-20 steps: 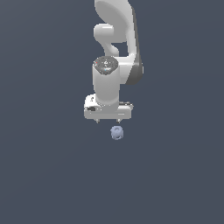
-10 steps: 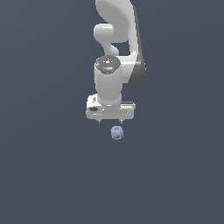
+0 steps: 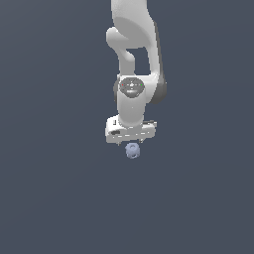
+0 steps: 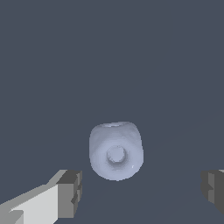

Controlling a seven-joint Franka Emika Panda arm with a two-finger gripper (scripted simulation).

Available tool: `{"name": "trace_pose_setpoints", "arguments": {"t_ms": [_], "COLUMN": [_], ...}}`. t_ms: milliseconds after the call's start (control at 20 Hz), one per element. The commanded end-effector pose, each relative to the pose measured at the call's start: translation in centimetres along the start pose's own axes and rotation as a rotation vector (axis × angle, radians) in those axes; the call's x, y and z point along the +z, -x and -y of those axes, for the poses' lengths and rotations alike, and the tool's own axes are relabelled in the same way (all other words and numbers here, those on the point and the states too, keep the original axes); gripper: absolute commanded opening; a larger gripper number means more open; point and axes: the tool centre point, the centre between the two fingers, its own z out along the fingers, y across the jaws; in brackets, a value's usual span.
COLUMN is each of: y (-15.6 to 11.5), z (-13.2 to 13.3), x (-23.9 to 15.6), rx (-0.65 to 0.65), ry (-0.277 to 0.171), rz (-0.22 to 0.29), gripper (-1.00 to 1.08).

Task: Pick up the object and move it to a goal position.

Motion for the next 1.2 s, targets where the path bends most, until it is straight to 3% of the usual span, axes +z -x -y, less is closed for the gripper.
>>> {"name": "trace_pose_setpoints", "arguments": {"t_ms": [0,600,1150], "y": [0.1,0.2,0.3], "z": [0.7,1.5,1.5], "x": [1.3,3.2,7.6], "rx": [-0.048,-0.097,-0.102], "ry": [0.002,0.004,0.004], "rz": [-0.001,-0.001,-0.002], "gripper": [1.0,1.0,1.0]}}
